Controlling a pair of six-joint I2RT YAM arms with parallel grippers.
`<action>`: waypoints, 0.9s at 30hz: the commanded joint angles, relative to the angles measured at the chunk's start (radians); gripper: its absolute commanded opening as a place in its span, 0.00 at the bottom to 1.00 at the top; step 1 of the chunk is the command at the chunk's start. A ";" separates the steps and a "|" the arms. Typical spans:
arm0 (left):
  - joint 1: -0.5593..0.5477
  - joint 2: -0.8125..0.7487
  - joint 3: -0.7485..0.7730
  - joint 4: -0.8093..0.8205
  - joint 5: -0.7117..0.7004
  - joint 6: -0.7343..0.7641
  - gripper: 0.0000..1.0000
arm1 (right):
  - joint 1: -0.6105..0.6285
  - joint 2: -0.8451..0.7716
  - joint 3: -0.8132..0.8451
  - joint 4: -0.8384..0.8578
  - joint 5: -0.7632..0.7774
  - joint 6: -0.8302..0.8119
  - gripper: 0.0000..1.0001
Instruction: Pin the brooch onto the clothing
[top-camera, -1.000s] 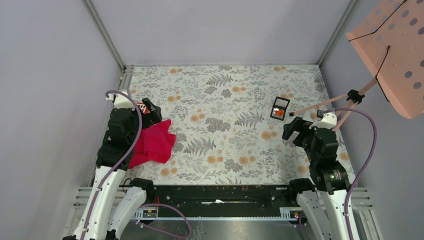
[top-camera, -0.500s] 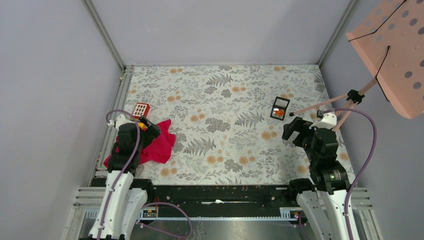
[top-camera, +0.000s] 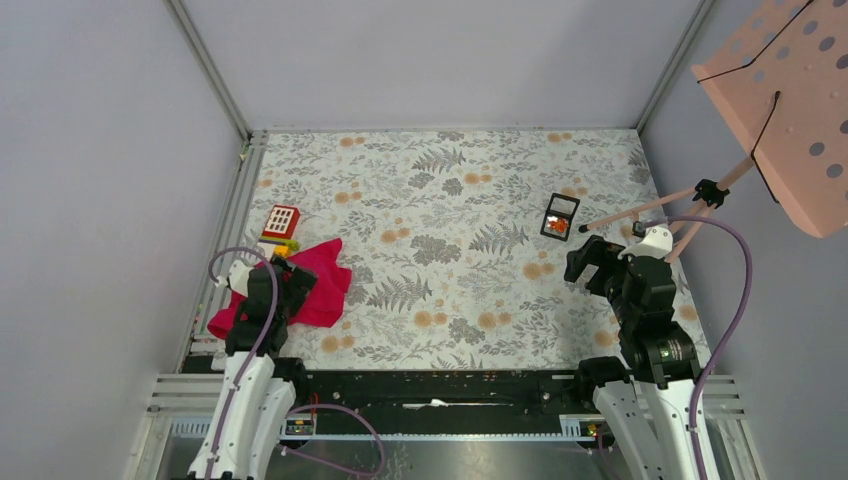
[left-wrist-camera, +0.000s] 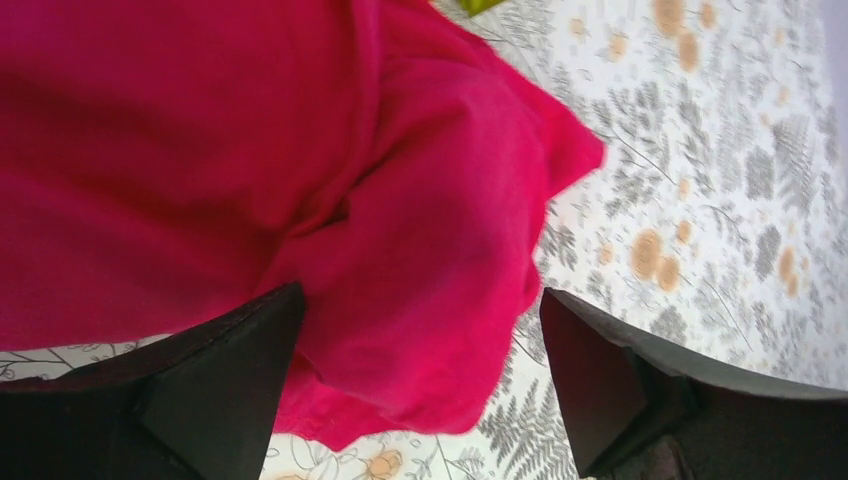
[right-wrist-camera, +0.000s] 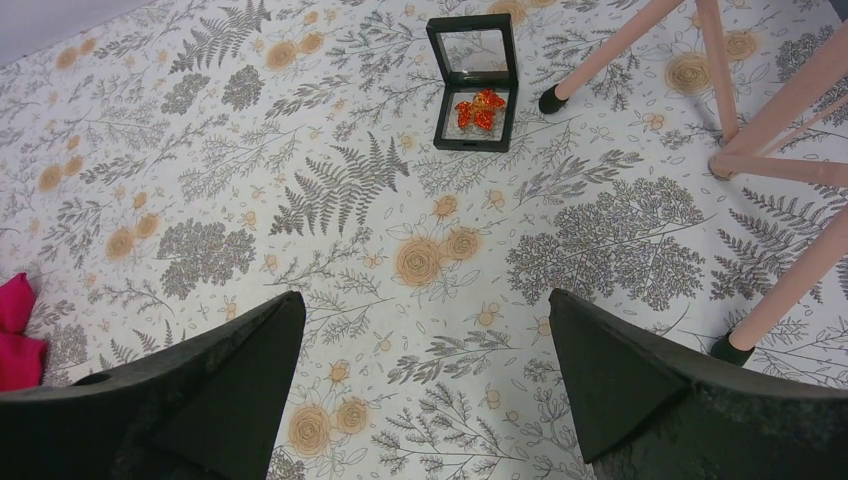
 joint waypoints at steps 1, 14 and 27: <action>0.043 0.059 -0.039 0.147 0.019 -0.050 0.95 | -0.003 -0.002 0.049 -0.011 0.000 0.010 0.99; 0.069 0.029 -0.021 0.162 0.020 -0.017 0.11 | -0.003 0.000 0.050 -0.015 0.010 0.004 0.99; 0.066 0.154 0.649 0.000 0.402 0.463 0.00 | -0.003 -0.001 0.079 -0.029 -0.036 0.027 0.99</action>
